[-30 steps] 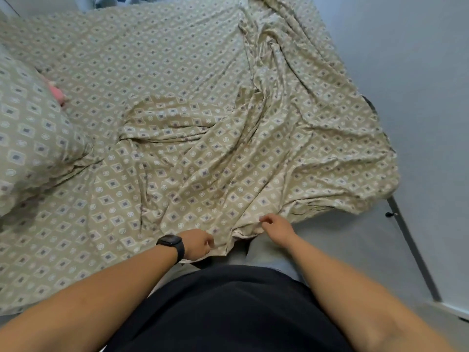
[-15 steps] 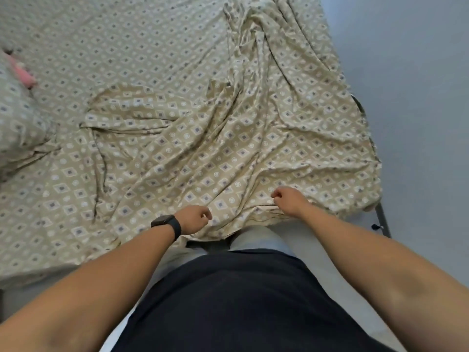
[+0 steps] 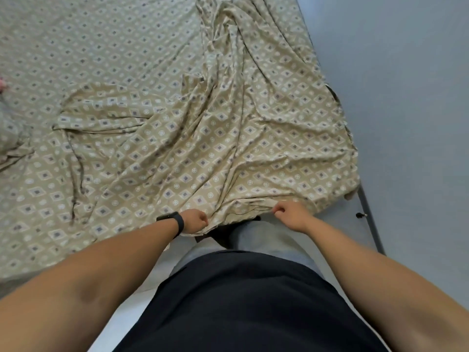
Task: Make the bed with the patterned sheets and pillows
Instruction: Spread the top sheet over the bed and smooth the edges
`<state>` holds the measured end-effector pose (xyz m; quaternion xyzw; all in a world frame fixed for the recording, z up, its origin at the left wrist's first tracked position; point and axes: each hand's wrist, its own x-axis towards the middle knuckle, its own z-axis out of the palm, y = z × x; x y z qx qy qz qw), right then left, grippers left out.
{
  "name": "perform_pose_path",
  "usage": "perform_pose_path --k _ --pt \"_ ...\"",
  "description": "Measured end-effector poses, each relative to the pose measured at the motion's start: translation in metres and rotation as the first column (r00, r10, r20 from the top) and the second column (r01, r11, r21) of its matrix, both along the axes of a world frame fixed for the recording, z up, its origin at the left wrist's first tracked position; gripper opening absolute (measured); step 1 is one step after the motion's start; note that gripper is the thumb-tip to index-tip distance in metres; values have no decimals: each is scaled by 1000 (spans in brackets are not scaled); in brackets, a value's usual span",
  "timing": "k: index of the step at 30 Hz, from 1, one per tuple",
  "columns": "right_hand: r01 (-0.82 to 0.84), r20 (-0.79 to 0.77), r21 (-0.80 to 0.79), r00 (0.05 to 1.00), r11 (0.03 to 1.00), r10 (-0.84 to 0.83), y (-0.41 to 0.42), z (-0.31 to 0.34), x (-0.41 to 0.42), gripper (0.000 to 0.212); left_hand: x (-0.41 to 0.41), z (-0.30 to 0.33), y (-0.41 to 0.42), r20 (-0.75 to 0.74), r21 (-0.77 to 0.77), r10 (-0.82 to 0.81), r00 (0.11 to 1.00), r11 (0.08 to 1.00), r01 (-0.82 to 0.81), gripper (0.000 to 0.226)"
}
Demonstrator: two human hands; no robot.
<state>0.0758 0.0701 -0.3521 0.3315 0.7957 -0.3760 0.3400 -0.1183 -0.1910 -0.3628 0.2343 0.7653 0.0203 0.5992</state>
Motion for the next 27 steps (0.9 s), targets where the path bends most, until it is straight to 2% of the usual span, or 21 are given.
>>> perform_pose_path --k 2,5,7,9,11,14,16,21,24,27 --pt "-33 1 7 999 999 33 16 3 18 20 11 -3 12 -37 -8 25 999 1000 -26 33" --pt "-105 8 43 994 994 105 58 3 16 22 30 -8 44 -67 106 255 965 963 -247 27" --pt "-222 0 71 975 973 222 84 -4 4 25 43 -11 70 -68 187 391 918 909 -374 24" --pt "-355 -2 85 934 931 356 102 -8 -7 24 58 -15 88 -70 185 470 880 873 -452 20" --pt "-515 5 60 857 855 515 119 -12 -13 26 85 -26 99 -84 164 607 790 791 -590 19" --pt "-643 -1 23 765 765 644 138 -22 -15 28 130 -43 117 -136 152 795 592 607 -780 18" --pt "-682 22 7 731 731 682 147 -32 -12 27 163 -48 128 -142 138 822 551 568 -812 17" --pt "-792 110 -20 605 610 789 143 -81 -23 21 212 -90 146 -158 68 830 536 550 -832 10" --pt "-767 92 15 640 642 763 131 -135 -30 21 209 -139 152 -195 26 823 533 548 -836 12" --pt "-777 101 74 629 625 771 121 -199 -28 34 203 -195 160 -234 22 818 526 545 -838 32"
